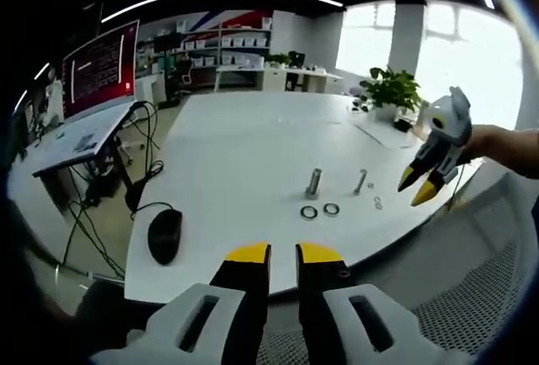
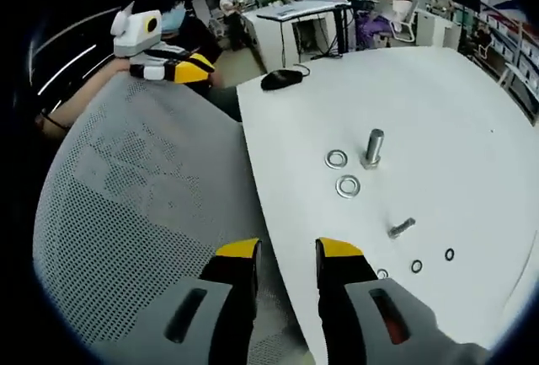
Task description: Place the washer onto the threaded stud by aligning its center hole with the stud, sliding it down to the base, and recovering from edge contact or off-axis alignment until the washer reaches the visible bottom stop.
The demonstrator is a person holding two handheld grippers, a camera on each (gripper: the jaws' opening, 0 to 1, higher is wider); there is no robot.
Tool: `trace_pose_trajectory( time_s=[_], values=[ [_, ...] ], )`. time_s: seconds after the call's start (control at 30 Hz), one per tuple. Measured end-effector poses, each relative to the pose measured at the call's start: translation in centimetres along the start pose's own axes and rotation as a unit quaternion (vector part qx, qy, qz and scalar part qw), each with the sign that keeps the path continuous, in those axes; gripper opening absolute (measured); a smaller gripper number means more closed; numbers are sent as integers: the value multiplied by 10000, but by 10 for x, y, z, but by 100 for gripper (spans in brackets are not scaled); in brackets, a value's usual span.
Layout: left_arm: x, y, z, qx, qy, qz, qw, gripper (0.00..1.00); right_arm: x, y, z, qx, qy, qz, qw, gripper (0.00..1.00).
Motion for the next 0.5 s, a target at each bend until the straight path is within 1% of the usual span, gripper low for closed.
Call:
trace_pose_trajectory(
  time_s=[0.1,0.2,0.27,0.5],
  values=[
    [0,1,0,-15,5,23,10000,9,7,3,11,-48,-249,-308,9992,28],
    [0,0,0,-26,9,12,10000,9,13,9,19,-135,-420,-587,9973,29],
    [0,1,0,-35,31,0,10000,9,17,12,25,-144,-469,-633,9968,29],
    [0,2,-1,-77,46,23,10000,10,27,33,48,-257,-846,-802,9928,28]
  ],
)
Point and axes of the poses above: the point that each gripper's makers call its tool centre point, and the gripper's own axes: z roughly forward along the fingers, y roughly to its right, x roughly out of its top, the point moved 2 cm from there along -z, roughly backward along the fingers, and after that the axes turned 8 degrees about z, right-handed, at the moved point
